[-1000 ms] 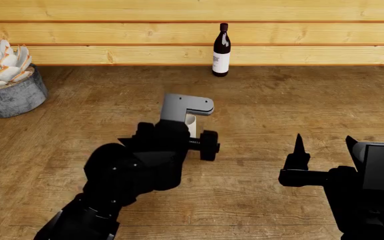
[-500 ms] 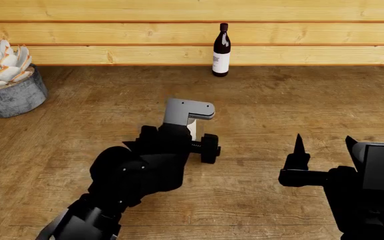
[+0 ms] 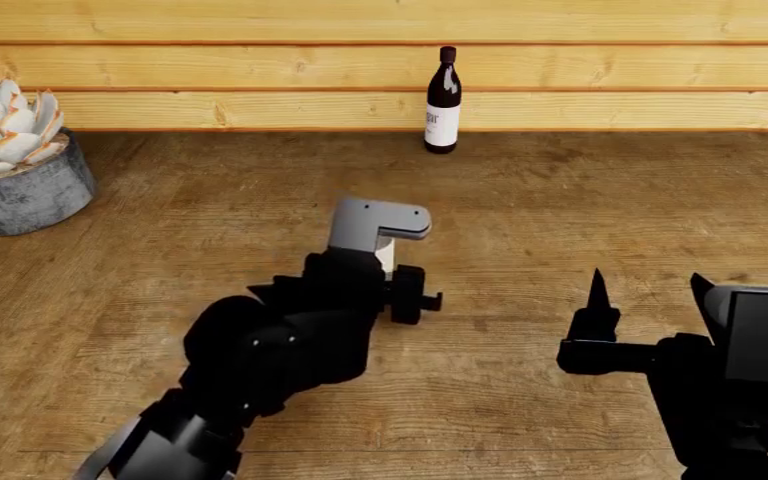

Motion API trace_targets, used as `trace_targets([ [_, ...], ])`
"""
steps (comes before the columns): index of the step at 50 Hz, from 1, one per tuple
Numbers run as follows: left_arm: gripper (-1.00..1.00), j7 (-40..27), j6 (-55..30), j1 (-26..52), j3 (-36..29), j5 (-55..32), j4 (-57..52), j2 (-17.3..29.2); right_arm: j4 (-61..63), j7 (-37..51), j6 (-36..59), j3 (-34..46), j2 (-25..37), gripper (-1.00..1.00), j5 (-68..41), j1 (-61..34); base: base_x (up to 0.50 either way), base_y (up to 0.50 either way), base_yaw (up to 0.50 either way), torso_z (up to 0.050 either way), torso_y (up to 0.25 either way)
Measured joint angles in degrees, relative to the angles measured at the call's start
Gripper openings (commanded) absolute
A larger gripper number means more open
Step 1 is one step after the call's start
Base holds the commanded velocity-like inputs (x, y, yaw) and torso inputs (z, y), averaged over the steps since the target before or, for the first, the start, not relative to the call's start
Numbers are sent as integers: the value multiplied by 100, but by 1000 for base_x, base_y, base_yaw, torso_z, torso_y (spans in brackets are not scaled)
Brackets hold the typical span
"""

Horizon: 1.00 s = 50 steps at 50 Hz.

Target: A wet mug is on the counter and needs to be dried. Pick it up and place it upside down in the open cabinet.

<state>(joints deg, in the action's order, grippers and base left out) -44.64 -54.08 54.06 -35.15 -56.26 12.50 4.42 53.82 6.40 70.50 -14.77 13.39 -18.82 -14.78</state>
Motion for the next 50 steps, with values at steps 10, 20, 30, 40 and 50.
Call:
trace_targets([
  [10, -100, -204, -1, -97, -68, -73, -371, 127, 14, 37, 18, -3, 14, 100, -43, -16, 0, 0, 0, 0, 0],
  [20, -100, -454, -105, -101, -30, -248, -921, 273, 48, 74, 52, -13, 31, 100, -94, -40, 0, 0, 0, 0, 0],
  [30, -100, -642, -366, 45, 31, -540, -1607, 504, 95, 107, 88, -44, 44, 100, -150, -46, 0, 0, 0, 0, 0],
  [40, -100, -356, -535, 276, -208, -579, -2285, 886, 130, 124, 124, -90, 57, 100, -222, -41, 0, 0, 0, 0, 0],
  [50, -100, 203, -580, 809, -997, 114, -3227, 1599, 148, 128, 153, -168, 91, 100, -295, -33, 0, 0, 0, 0, 0],
])
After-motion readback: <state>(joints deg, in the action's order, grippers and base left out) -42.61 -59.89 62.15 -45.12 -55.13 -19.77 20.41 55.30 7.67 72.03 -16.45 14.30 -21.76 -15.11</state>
